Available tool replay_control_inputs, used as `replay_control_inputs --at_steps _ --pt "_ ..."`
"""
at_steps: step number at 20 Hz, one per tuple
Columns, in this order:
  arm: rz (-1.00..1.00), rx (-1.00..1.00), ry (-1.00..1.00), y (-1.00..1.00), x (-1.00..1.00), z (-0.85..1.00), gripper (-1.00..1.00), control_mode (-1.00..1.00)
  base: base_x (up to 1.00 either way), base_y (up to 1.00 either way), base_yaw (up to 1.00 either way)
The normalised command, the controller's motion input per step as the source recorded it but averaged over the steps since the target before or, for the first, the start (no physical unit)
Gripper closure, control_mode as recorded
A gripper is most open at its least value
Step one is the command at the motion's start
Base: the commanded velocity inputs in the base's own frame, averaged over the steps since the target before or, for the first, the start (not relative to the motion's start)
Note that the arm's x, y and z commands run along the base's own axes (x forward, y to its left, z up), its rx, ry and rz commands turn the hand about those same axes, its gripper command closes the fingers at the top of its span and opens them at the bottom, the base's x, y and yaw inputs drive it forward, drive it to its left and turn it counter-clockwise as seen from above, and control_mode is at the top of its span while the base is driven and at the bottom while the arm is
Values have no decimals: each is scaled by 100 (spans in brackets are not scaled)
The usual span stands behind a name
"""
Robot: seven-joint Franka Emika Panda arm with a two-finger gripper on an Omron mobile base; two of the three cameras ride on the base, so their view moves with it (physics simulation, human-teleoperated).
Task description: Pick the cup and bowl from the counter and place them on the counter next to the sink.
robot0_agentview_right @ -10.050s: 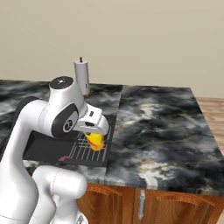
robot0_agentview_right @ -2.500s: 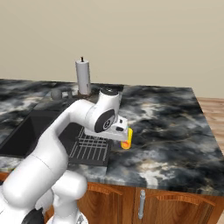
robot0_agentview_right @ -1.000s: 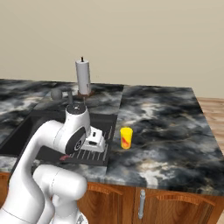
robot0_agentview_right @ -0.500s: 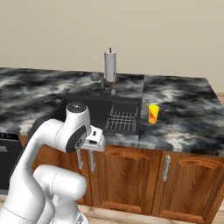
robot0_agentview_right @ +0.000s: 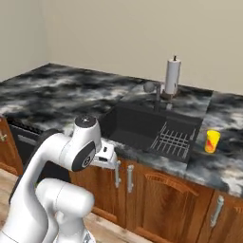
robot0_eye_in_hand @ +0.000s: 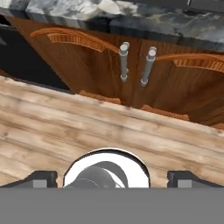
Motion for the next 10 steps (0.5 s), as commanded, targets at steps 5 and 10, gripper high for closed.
replay_control_inputs --at_steps 5,10 --pt "0 0 0 0 0 0 -100 100 0 23 99" --pt "0 0 0 0 0 0 -100 100 0 12 100"
